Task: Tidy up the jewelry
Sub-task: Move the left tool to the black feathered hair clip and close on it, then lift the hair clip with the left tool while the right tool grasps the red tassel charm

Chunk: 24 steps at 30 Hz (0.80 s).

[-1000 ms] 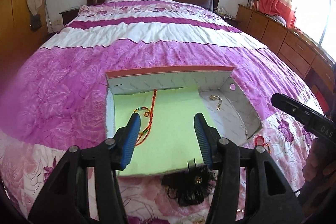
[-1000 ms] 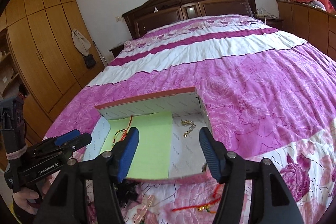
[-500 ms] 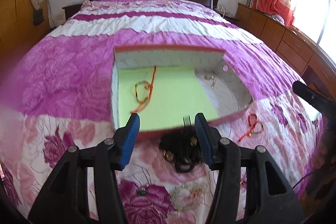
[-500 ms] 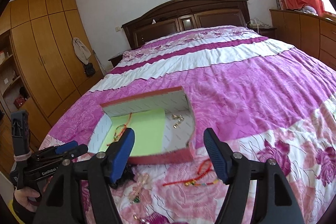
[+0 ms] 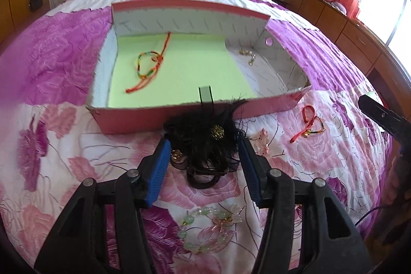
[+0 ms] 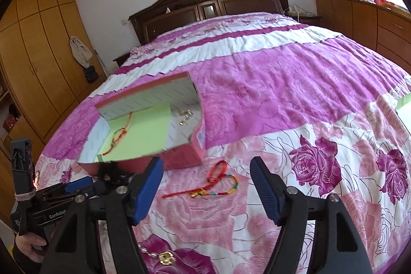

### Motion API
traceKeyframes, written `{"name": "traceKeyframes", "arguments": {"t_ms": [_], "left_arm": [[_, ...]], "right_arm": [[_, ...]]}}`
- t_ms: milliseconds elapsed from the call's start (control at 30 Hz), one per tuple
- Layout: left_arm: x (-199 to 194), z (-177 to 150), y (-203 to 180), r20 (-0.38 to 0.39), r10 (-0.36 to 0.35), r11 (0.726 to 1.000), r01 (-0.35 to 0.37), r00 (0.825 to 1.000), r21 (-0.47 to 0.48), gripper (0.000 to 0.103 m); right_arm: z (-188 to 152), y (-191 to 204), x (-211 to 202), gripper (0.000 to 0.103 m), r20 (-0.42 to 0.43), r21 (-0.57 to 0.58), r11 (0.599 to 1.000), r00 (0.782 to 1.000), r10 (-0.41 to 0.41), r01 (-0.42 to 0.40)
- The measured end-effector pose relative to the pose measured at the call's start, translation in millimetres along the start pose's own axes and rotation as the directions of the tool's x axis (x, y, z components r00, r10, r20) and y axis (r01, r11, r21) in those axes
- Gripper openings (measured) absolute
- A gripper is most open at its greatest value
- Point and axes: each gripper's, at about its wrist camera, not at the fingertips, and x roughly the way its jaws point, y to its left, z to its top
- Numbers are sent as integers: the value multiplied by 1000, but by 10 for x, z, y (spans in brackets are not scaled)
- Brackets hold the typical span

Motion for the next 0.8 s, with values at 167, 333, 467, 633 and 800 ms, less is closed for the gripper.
{"name": "traceKeyframes", "arguments": {"t_ms": [167, 333, 467, 633, 800], "left_arm": [[138, -24, -6, -25, 22, 999, -23, 999, -23, 47], [202, 6, -9, -5, 49, 998, -49, 999, -46, 48], [253, 37, -13, 12, 28, 997, -27, 1000, -68, 49], [316, 16, -53, 26, 61, 997, -60, 998, -45, 52], [346, -47, 46, 14, 53, 996, -52, 999, -79, 54]], "right_arm": [[-69, -47, 195, 72, -66, -23, 999, 997, -45, 43], [-125, -82, 351, 72, -113, -23, 999, 993, -42, 40], [-163, -135, 513, 72, -153, 13, 1000, 988, -13, 15], [-224, -149, 691, 72, -192, 30, 999, 981, -13, 19], [-282, -173, 807, 57, -216, 22, 999, 976, -37, 43]]}}
